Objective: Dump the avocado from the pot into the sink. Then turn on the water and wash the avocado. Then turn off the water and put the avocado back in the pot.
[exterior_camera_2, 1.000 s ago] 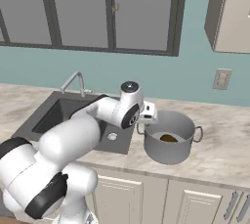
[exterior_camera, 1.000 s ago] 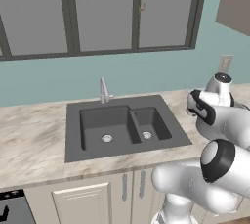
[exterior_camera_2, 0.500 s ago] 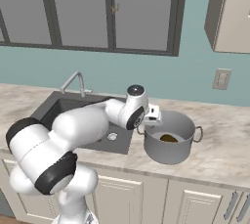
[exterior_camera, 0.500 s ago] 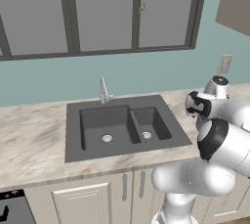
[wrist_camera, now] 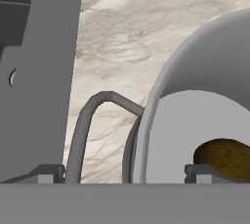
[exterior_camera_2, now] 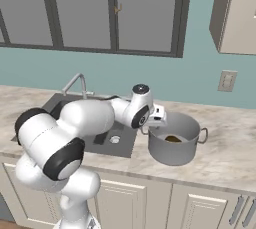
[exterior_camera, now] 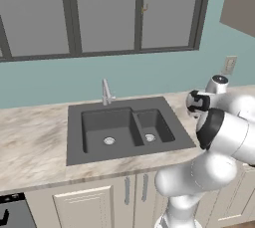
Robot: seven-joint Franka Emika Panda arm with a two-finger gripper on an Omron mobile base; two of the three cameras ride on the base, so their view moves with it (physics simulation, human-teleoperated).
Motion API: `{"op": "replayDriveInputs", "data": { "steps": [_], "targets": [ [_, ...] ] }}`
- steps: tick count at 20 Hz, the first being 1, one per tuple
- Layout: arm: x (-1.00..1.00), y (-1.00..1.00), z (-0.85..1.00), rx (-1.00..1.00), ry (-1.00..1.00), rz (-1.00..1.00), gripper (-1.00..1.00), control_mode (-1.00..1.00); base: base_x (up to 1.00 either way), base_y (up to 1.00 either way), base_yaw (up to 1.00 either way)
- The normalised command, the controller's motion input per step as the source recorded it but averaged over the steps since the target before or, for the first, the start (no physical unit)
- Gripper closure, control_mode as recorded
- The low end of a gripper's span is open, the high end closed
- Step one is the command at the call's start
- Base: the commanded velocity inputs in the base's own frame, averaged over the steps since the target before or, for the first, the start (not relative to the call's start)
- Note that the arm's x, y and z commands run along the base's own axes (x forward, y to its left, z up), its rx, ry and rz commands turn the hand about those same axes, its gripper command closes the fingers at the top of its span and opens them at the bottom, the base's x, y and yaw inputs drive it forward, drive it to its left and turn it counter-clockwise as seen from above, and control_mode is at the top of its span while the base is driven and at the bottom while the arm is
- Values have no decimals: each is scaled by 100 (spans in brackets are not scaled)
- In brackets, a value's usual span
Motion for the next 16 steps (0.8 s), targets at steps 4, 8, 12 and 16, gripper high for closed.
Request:
{"op": "replayDriveInputs", "data": {
  "steps": [4, 8, 12, 16],
  "targets": [
    [-2, 0, -41, 0, 8, 0, 100, -100, 0, 0, 0],
    [-49, 2, 8, 4, -5, 0, 100, -100, 0, 0, 0],
    [-45, 48, 78, 5, -19, 0, 100, -100, 0, 0, 0],
    [-7, 94, 90, 0, -9, 0, 100, -100, 0, 0, 0]
  ]
}}
